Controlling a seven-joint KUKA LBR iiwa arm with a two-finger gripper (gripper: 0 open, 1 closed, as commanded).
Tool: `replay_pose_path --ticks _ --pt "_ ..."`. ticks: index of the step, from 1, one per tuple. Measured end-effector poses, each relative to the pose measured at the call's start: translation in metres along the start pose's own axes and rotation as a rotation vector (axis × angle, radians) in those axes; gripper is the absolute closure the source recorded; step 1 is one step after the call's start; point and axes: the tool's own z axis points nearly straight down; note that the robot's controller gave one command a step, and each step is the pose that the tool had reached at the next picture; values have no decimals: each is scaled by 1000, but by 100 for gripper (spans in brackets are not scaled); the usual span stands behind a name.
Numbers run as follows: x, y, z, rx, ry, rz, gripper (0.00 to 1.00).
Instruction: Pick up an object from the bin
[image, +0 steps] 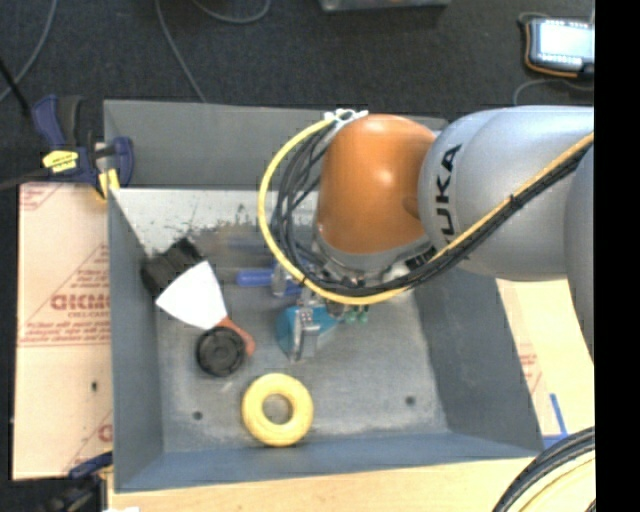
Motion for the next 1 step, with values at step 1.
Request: replay_pose_path --ticks 1 --pt "19 -16 36 2 -3 -232 0"
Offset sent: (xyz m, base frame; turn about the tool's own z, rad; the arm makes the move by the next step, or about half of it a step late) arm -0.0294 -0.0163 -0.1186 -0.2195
